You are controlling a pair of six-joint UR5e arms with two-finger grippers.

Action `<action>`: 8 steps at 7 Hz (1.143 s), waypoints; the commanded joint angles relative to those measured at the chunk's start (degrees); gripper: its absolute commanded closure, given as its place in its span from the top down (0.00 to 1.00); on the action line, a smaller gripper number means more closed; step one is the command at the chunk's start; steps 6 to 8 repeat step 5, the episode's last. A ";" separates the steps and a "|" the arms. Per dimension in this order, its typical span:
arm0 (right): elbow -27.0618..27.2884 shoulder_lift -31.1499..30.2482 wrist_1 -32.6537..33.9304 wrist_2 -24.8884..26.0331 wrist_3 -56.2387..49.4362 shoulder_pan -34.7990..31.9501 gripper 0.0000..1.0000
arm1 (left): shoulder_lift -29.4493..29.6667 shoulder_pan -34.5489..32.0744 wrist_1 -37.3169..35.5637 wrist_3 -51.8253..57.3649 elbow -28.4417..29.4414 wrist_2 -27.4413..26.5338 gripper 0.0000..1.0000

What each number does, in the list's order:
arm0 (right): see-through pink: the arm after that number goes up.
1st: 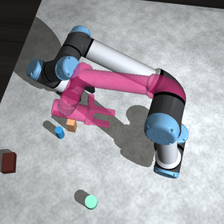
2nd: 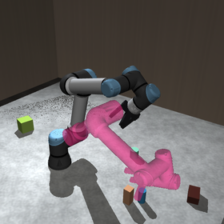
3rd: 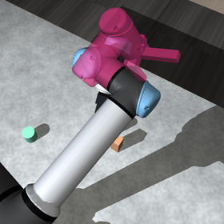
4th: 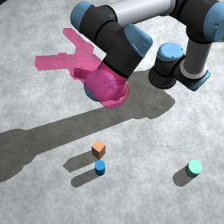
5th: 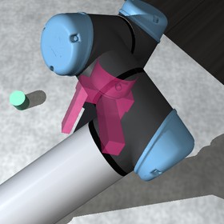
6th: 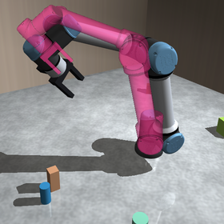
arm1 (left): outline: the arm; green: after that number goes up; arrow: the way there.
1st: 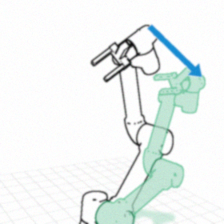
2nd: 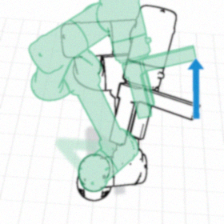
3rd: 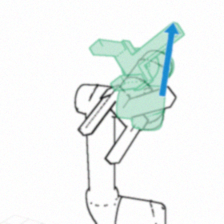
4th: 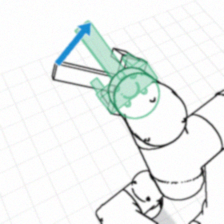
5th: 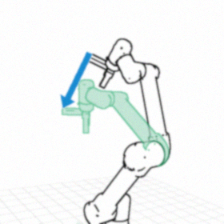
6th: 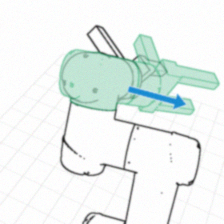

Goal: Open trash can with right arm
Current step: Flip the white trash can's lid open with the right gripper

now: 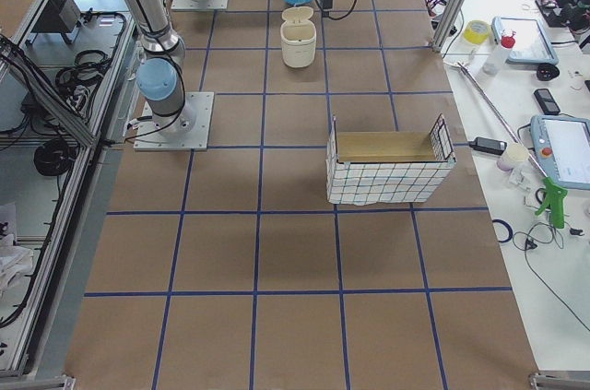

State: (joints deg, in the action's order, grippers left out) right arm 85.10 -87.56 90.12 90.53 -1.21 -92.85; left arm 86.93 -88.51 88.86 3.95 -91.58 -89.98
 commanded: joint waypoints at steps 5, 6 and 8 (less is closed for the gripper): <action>-0.20 -0.33 1.55 -0.01 -0.02 0.21 1.00 | 0.00 0.00 0.00 0.00 0.00 0.07 1.00; -0.20 -0.33 1.55 -0.01 -0.02 0.21 1.00 | 0.00 0.00 0.00 0.00 0.00 0.07 1.00; -0.20 -0.33 1.55 -0.01 -0.02 0.21 1.00 | 0.00 0.00 0.00 0.00 0.00 0.07 1.00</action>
